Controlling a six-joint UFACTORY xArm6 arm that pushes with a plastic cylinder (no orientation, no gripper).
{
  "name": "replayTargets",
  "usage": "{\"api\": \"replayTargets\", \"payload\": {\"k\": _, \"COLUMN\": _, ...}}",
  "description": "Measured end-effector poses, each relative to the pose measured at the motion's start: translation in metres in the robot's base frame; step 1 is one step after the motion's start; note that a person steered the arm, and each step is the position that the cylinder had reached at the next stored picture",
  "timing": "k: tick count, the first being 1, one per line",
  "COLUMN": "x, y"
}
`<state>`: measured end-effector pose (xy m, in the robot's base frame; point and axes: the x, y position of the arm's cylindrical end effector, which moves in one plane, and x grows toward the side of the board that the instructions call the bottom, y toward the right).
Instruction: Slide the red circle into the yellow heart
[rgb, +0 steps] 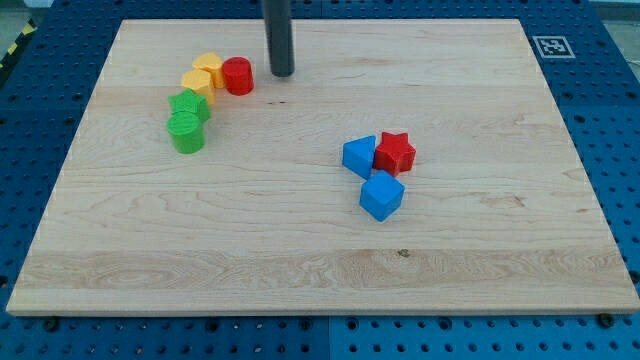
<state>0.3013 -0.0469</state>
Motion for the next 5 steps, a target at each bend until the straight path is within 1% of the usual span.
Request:
{"api": "replayTargets", "payload": {"k": 1, "x": 0.006, "y": -0.019}}
{"api": "replayTargets", "payload": {"k": 5, "x": 0.006, "y": -0.040}}
